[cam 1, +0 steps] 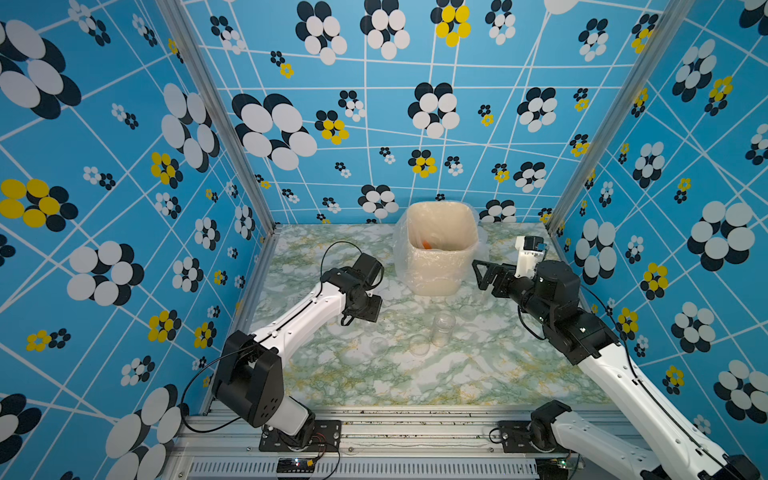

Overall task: Empty the moldy dried flower tea in the jars
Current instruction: Place the jar at the center of the board.

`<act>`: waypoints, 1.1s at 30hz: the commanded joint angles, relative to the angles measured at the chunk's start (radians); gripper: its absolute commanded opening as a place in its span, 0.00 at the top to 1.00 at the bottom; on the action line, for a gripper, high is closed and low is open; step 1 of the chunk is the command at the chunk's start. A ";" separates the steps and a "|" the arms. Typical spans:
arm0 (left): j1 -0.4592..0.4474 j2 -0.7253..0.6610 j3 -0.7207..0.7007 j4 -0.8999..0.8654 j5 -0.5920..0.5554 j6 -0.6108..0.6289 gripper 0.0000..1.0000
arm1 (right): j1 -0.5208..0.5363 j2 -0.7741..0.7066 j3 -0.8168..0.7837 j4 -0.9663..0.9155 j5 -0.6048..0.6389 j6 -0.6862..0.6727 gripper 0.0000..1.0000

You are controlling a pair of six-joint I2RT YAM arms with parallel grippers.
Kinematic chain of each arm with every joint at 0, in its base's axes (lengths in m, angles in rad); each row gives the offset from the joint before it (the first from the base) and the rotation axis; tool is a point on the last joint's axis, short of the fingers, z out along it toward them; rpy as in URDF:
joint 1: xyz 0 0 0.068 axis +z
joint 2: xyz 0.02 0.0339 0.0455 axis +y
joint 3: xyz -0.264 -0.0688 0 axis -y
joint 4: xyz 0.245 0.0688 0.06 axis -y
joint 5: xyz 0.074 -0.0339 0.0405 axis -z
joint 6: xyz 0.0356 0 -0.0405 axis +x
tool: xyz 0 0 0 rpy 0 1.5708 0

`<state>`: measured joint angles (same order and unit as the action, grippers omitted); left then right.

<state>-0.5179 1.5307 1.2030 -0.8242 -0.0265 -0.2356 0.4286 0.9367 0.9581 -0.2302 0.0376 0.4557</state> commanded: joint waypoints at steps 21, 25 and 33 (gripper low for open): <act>-0.010 0.052 -0.043 0.012 0.006 -0.004 0.67 | -0.008 -0.007 -0.018 -0.010 -0.025 -0.011 0.01; -0.008 0.057 -0.040 0.000 0.007 0.001 0.58 | -0.010 -0.006 -0.018 -0.015 -0.025 -0.015 0.01; -0.009 0.039 -0.026 -0.018 0.017 -0.006 0.26 | -0.011 -0.003 -0.016 -0.021 -0.028 -0.022 0.01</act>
<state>-0.5194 1.5711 1.1679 -0.8093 -0.0219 -0.2409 0.4236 0.9371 0.9485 -0.2321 0.0193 0.4538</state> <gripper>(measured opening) 0.715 0.991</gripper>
